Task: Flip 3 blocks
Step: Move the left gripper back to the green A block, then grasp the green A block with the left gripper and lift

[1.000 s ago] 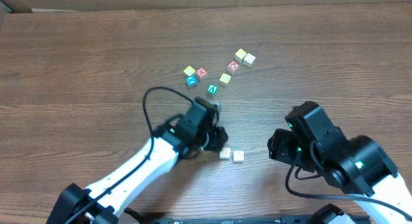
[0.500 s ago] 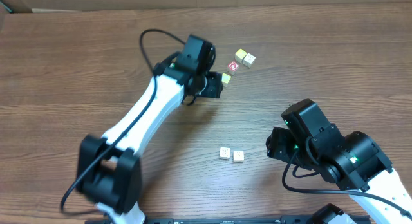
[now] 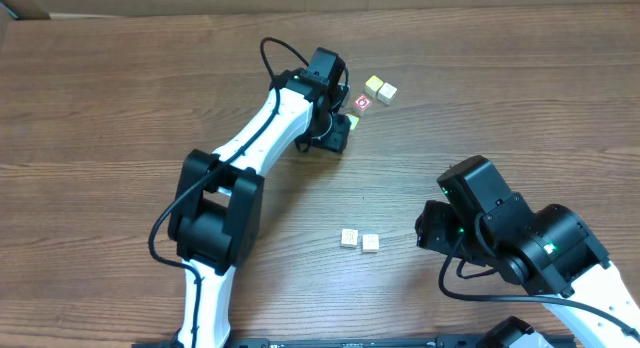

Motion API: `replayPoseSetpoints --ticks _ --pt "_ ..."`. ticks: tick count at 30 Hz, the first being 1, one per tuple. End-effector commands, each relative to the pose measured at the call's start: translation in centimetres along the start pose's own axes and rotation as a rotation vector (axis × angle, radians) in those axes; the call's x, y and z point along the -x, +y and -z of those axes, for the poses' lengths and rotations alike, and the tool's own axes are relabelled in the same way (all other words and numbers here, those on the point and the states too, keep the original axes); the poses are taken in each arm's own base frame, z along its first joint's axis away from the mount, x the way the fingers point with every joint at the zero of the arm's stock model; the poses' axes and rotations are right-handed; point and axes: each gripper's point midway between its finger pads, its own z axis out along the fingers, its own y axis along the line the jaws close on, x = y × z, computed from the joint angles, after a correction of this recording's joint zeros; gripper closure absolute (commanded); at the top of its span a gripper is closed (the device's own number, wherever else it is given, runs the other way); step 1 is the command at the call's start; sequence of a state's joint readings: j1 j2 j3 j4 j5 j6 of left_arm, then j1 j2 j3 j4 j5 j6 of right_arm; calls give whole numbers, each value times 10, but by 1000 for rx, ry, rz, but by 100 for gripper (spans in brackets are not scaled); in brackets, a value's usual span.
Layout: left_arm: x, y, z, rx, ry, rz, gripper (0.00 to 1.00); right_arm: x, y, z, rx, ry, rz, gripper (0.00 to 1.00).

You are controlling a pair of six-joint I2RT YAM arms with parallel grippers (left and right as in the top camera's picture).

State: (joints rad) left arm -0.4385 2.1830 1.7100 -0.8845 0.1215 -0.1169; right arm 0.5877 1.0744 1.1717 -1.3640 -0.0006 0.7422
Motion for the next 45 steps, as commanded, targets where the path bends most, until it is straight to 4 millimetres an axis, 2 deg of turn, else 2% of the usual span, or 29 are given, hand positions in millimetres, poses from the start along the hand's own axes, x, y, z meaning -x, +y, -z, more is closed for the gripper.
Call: replayPoseSetpoints --ticks 1,3,9,17,34,41,45 --pt "8 7 0 26 -15 -42 43 4 3 6 18 -18 6 42" --pt "9 7 -1 26 -16 -45 44 4 3 6 18 -18 6 43" --pt "8 7 -1 25 -13 -44 59 3 3 6 18 -12 6 43" --pt "8 7 -1 26 -13 -44 60 1 3 6 21 -4 6 43" --pt "8 7 -1 25 -13 -45 72 1 4 6 24 -1 6 43" --pt "8 6 -1 25 -13 -46 73 1 4 6 24 -1 6 43" --pt "9 7 -1 26 -17 -46 80 1 4 6 24 -1 6 43"
